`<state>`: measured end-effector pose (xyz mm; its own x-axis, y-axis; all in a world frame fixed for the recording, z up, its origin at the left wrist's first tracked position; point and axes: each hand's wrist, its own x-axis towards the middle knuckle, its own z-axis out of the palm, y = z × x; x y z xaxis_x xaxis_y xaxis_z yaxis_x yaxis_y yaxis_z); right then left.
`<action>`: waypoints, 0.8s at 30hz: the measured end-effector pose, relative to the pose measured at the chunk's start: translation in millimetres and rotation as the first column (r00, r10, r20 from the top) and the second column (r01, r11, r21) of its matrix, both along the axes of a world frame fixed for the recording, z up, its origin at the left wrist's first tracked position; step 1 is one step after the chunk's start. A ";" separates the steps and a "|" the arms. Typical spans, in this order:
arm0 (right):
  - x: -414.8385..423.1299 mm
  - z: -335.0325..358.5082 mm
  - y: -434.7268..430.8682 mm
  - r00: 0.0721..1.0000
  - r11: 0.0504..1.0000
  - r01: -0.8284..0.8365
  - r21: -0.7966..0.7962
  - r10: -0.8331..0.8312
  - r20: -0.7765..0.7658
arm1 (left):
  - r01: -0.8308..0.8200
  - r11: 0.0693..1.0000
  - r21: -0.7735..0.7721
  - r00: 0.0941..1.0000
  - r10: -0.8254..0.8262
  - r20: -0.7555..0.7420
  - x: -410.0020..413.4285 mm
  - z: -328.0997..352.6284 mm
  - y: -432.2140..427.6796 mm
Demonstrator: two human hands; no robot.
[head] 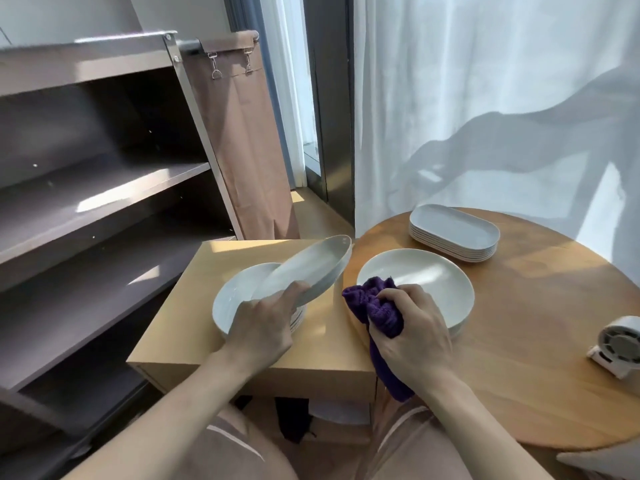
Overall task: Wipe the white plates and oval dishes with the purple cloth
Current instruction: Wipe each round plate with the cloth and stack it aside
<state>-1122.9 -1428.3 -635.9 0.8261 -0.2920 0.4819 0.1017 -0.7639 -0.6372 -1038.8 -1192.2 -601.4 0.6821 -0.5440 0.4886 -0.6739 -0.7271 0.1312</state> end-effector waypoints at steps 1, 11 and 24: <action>0.2 -0.7 0.5 1.000 1.000 -0.006 -0.004 0.006 -0.003 | -0.013 0.999 0.036 1.000 0.012 0.024 0.0 -4.5 5.3; -1.3 -0.6 7.1 0.999 0.998 -0.045 -0.050 0.044 -0.019 | -0.153 0.908 0.390 0.987 0.163 0.008 7.5 -26.0 53.0; -2.2 -3.4 2.2 0.998 0.997 -0.046 -0.054 0.044 -0.033 | -0.126 0.906 0.404 0.870 0.297 -0.394 46.8 -45.7 59.4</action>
